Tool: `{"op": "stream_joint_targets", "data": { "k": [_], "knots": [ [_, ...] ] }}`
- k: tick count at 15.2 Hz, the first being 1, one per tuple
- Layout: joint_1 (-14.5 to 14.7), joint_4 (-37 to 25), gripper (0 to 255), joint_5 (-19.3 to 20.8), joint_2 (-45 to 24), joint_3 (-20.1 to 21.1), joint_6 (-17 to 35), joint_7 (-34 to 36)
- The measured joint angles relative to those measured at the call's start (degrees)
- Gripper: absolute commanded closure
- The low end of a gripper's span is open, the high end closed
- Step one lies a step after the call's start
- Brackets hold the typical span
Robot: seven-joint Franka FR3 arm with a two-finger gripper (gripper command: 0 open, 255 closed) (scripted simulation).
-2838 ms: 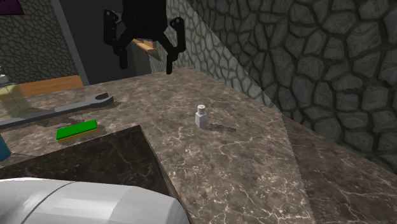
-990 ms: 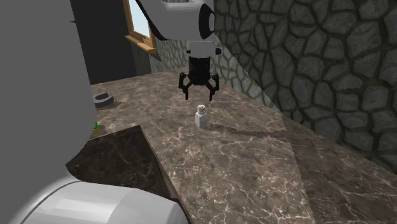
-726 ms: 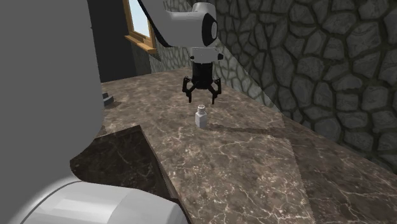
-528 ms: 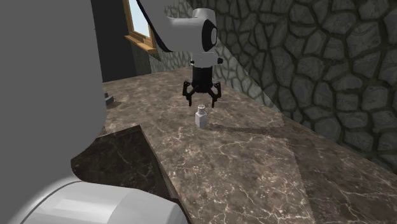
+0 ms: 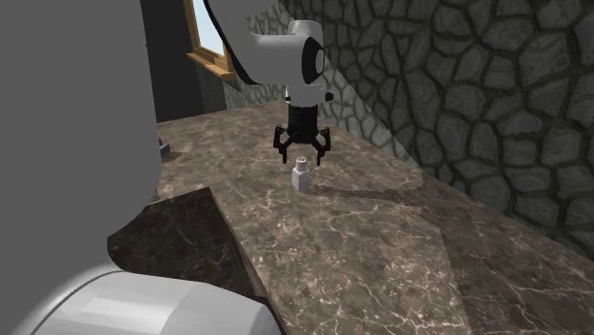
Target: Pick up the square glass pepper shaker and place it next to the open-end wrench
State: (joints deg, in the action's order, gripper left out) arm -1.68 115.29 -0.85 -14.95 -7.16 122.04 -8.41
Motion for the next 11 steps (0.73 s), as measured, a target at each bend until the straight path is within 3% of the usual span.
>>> {"op": "stream_joint_targets", "data": {
  "k": [1, 11],
  "knots": [
    [0.0, 0.0, 255, 0.0, 0.0, 0.0, 0.0, 0.0],
    [0.0, 0.0, 255, 0.0, 0.0, 0.0, 0.0, 0.0]
  ]
}}
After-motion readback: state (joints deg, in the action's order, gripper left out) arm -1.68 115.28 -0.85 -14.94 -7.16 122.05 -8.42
